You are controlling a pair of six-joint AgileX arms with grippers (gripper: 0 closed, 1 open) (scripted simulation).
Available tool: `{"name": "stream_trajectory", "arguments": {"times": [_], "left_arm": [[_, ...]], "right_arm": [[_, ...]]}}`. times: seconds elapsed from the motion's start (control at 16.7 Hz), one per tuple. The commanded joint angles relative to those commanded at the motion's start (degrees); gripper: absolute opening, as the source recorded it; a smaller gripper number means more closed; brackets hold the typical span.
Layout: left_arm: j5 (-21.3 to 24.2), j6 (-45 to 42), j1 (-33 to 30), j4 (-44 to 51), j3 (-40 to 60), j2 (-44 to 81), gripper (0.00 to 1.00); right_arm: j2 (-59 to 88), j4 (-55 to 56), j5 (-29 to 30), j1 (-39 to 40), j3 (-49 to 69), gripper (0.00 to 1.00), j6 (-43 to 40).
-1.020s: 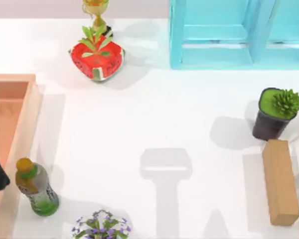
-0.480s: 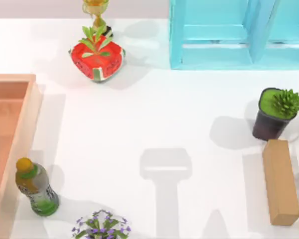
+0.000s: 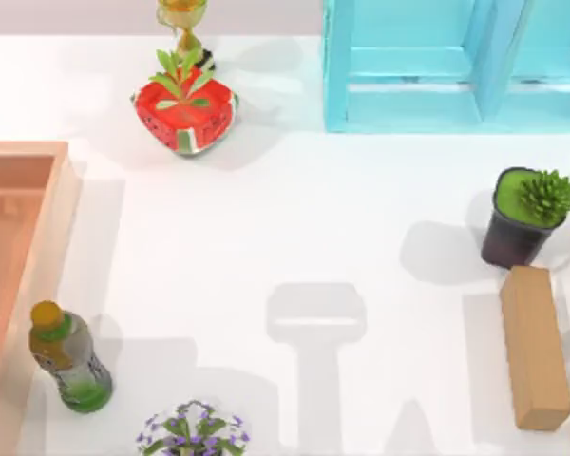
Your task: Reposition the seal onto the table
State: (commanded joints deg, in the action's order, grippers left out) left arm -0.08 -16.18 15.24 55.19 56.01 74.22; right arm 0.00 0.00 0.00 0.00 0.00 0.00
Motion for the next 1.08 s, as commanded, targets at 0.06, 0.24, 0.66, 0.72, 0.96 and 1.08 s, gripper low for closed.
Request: {"name": "stream_trajectory", "arguments": {"times": [0.06,0.24,0.66,0.72,0.96,1.08], "left_arm": [[0.0,-0.9,0.8,2.8,3.1,4.0,1.00],[-0.1,-3.0,2.8,9.5,10.7,13.2,1.00],[-0.1,-4.2,3.9,13.4,15.3,18.5,1.00],[-0.1,-4.1,3.6,13.2,15.1,18.3,1.00],[-0.1,-4.3,3.9,9.2,13.1,20.5,1.00],[-0.1,-4.4,4.1,4.8,10.7,22.4,1.00]], "right_arm": [[0.0,0.0,0.0,0.0,0.0,1.00,0.0],[0.0,0.0,0.0,0.0,0.0,1.00,0.0],[0.0,0.0,0.0,0.0,0.0,1.00,0.0],[0.0,0.0,0.0,0.0,0.0,1.00,0.0],[0.0,0.0,0.0,0.0,0.0,1.00,0.0],[0.0,0.0,0.0,0.0,0.0,1.00,0.0]]}}
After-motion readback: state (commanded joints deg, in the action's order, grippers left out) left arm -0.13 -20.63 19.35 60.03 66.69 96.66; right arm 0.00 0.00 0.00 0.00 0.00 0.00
